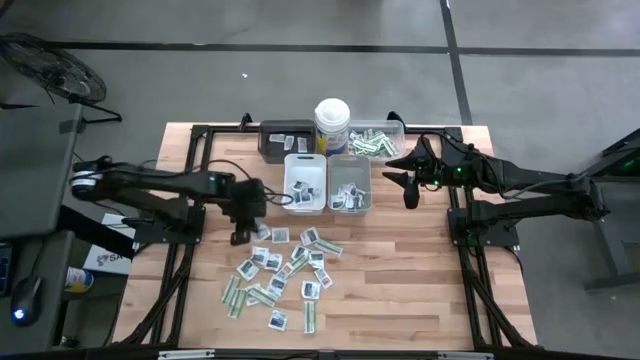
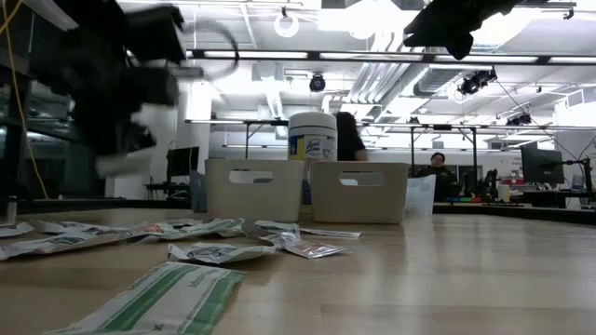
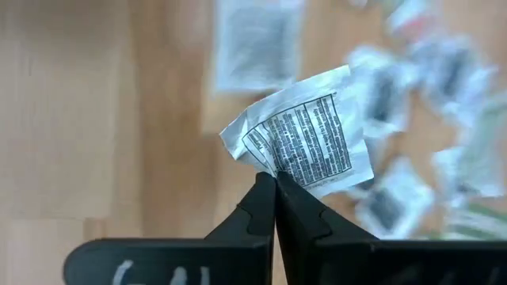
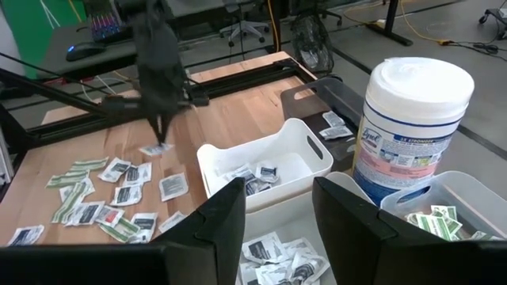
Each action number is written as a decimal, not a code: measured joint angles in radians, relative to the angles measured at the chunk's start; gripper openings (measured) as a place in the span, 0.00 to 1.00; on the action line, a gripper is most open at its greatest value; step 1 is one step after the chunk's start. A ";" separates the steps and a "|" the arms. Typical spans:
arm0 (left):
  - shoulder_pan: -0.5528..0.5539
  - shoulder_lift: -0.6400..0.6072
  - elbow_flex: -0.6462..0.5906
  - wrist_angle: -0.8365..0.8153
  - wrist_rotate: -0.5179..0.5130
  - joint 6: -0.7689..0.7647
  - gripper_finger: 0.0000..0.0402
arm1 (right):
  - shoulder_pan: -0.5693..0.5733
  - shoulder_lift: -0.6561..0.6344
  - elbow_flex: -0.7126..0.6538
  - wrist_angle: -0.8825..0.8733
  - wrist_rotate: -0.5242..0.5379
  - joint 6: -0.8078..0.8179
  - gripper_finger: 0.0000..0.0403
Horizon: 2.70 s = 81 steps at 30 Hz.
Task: Pick & Place First Aid Supplies
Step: Put the wipe into the gray bin
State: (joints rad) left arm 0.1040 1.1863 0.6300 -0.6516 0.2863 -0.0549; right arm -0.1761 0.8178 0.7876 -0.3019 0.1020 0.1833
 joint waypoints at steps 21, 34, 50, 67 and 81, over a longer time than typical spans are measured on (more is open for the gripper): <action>0.001 -0.300 0.006 0.895 0.232 0.111 0.00 | 0.000 0.000 0.000 0.030 0.000 0.000 0.35; 0.001 -0.299 0.006 1.000 0.169 0.118 0.00 | 0.000 0.000 0.000 0.029 0.000 0.000 0.35; 0.002 0.067 0.083 0.994 -0.242 0.084 0.00 | 0.000 0.000 0.000 0.034 0.106 -0.007 0.35; 0.115 0.591 0.616 0.517 -0.261 0.134 0.00 | 0.000 0.000 0.000 0.035 0.131 0.003 0.35; 0.132 0.750 0.813 0.374 -0.229 0.181 0.02 | 0.000 0.000 0.000 0.015 0.131 0.027 0.35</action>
State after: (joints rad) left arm 0.2359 1.9366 1.4429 -0.2775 0.0573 0.1261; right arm -0.1763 0.8180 0.7876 -0.2868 0.2329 0.2108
